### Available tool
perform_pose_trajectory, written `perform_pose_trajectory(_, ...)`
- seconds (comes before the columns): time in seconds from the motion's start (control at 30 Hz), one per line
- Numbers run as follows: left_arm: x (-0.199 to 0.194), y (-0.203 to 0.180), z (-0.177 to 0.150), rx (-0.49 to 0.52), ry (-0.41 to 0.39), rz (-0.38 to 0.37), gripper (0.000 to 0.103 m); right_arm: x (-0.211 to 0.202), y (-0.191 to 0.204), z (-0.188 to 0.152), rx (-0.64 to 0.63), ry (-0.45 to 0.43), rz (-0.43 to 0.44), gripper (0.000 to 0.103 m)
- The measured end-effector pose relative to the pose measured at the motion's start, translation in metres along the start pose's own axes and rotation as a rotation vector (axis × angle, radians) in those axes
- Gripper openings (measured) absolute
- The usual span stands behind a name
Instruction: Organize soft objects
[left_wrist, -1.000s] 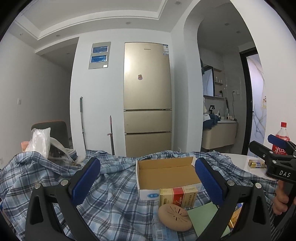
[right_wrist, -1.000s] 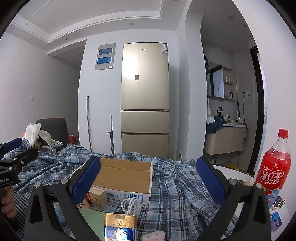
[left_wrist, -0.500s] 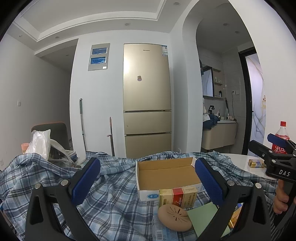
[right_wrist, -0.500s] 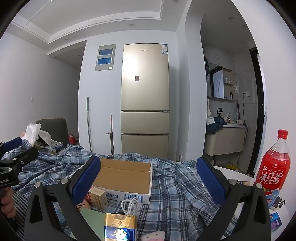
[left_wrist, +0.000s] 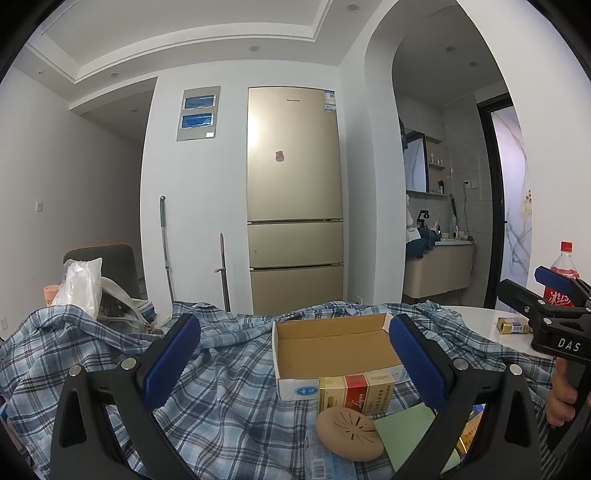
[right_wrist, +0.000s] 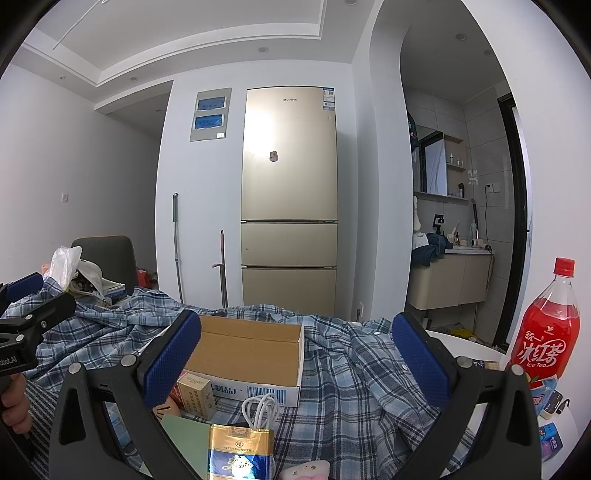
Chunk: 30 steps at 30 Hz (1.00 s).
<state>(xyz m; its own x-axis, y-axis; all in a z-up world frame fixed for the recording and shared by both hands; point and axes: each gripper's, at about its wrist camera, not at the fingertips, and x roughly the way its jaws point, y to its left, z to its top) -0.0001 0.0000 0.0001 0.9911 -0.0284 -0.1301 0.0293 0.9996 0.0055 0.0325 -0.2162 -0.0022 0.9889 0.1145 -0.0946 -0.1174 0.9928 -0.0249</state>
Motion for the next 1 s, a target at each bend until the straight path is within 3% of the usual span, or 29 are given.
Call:
perform_pose_trajectory(0.4, 0.001, -0.002, 0.009, -0.005, 0.033, -0.061, 0.103, -0.004, -0.001, 0.004, 0.003, -0.018, -0.023, 0.103)
perform_pose_trajectory(0.5, 0.001, 0.003, 0.012, -0.054, 0.06, -0.08, 0.103, -0.003, -0.002, 0.01, 0.004, -0.002, 0.012, 0.103)
perform_pose_trajectory(0.57, 0.001, 0.003, 0.013, -0.032, 0.078, -0.066, 0.103, -0.002, -0.001, 0.011, 0.006, 0.022, 0.044, 0.103)
perform_pose_trajectory(0.67, 0.003, 0.0, 0.014, 0.009, 0.11, -0.05, 0.103, 0.009, 0.0, 0.013, 0.022, 0.141, 0.166, 0.103)
perform_pose_trajectory(0.73, 0.01, 0.004, 0.012, -0.026, 0.181, -0.1, 0.103, 0.02, -0.002, 0.012, 0.074, 0.232, 0.234, 0.103)
perform_pose_trajectory(0.8, 0.018, 0.009, 0.007, -0.071, 0.25, -0.141, 0.103, 0.029, -0.002, 0.011, 0.103, 0.307, 0.245, 0.103)
perform_pose_trajectory(1.0, 0.049, 0.012, -0.015, -0.078, 0.418, -0.113, 0.103, 0.053, -0.006, -0.014, 0.115, 0.508, 0.252, 0.103)
